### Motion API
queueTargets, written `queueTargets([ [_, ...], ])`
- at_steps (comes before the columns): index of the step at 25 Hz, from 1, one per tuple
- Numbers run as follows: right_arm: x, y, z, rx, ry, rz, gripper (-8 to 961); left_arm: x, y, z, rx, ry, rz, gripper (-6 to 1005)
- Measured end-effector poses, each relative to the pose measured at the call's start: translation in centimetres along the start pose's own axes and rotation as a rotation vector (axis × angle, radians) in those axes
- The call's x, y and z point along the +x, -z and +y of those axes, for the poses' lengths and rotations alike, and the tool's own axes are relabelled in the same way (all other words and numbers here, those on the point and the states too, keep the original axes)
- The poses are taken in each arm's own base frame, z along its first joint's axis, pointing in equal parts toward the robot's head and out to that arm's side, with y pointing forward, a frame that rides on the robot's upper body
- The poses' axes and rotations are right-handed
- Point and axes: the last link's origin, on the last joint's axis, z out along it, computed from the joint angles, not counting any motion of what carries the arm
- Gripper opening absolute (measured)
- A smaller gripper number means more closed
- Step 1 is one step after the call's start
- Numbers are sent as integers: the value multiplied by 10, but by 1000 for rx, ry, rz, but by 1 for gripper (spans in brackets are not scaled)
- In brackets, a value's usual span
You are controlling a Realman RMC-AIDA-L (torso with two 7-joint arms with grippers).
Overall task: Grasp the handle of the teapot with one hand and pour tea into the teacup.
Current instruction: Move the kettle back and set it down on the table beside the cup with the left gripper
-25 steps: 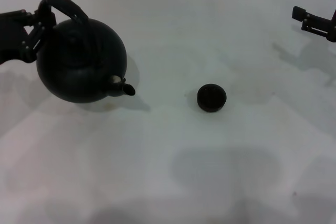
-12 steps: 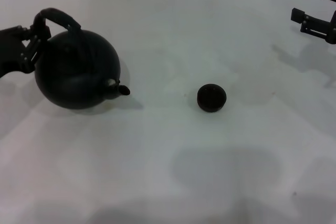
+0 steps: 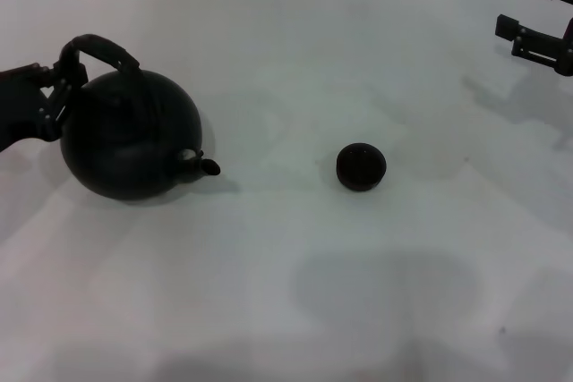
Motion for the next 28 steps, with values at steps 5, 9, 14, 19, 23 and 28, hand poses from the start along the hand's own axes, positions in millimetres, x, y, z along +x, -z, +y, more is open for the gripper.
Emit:
queueTargets([
  [5, 0, 0, 1, -4, 0, -1, 826, -4, 3, -3, 27, 12, -4, 112],
  [9, 0, -1, 2, -8, 0, 0, 826, -8, 3, -4, 41, 20, -17, 111],
  [14, 0, -2, 3, -15, 1, 2, 826, -13, 1, -5, 53, 36, -36, 111],
  [19, 0, -2, 3, -15, 1, 2, 826, -16, -1, -6, 62, 44, -47, 111],
  [23, 0, -3, 3, -16, 2, 2, 826, -17, -2, -6, 62, 48, -50, 111],
  [28, 0, -3, 3, -16, 1, 2, 826, -17, -3, -6, 60, 46, -54, 111],
])
